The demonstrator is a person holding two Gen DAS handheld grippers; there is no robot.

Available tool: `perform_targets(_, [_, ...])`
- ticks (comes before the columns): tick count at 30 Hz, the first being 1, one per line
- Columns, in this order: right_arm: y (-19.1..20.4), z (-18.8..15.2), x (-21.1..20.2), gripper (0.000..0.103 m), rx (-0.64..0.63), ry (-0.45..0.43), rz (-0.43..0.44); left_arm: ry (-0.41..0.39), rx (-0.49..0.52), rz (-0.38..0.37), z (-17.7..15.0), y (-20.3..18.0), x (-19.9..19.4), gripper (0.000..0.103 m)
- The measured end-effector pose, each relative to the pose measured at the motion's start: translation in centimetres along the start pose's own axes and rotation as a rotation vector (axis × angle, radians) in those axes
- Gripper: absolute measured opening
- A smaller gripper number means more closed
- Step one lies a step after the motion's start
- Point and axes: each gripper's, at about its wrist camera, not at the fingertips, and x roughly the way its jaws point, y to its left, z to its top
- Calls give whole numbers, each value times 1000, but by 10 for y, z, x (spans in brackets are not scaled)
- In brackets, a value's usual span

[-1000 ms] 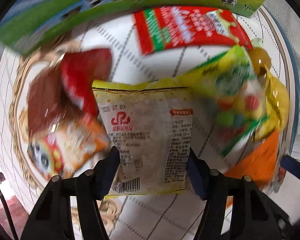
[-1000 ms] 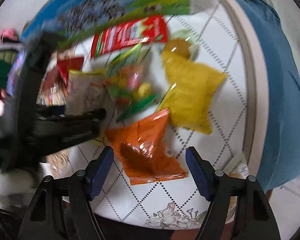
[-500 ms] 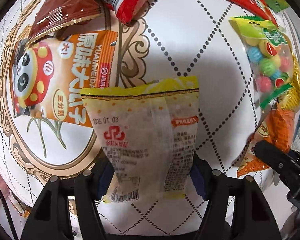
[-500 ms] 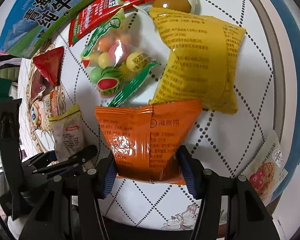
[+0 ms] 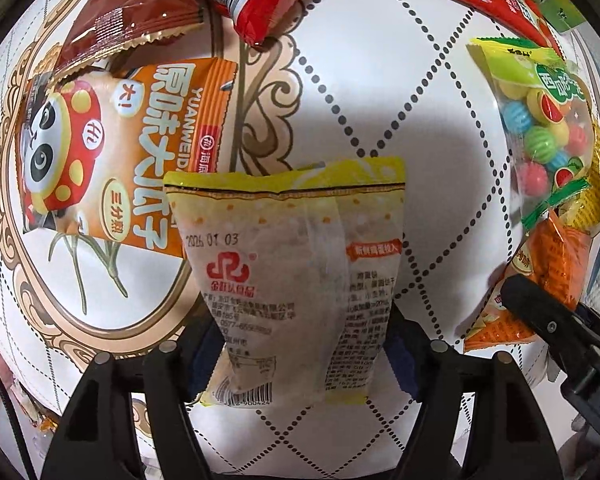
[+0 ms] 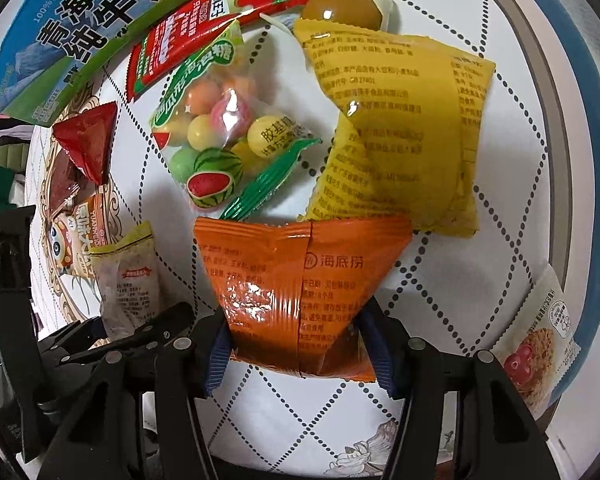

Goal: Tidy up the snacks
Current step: 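Carry both bags into the box and open both tools to drop them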

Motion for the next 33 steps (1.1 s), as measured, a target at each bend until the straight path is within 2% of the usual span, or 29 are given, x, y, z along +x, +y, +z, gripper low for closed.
perform_targets(3, [3, -2, -2, 60, -11, -20, -8, -8, -1, 2, -4, -1, -6, 70])
perform_targets(5, [6, -4, -5, 57, -23, -37, -6, -25, 2, 12, -9, -3, -16, 60])
perform_targets(7, [11, -5, -11, 54, -52, -49, -11, -55, 21, 13, -13, -5, -28, 54])
perform_targets(13, [28, -11, -44, 53, -119, -78, 40, -171, 82, -3, -18, -15, -77, 52])
perform_targets(17, [38, -3, -78, 53, -137, -98, 113, -232, 74, -70, -10, -16, -118, 52])
perform_targets(19, [41, 6, -98, 53, -139, -125, 147, -267, 58, -126, 0, -14, -145, 52])
perform_targets(21, [43, 22, -121, 53, -148, -161, 171, -309, 57, -171, 15, -13, -176, 52])
perform_targets(25, [47, 81, -175, 53, -167, -274, 195, -390, 46, -236, 62, -7, -233, 52])
perform_targets(29, [61, 156, -202, 53, -215, -365, 121, -466, 42, -170, 128, -1, -266, 52])
perform_targets(33, [74, 236, -188, 53, -220, -335, 43, -444, 22, -95, 191, 10, -263, 52])
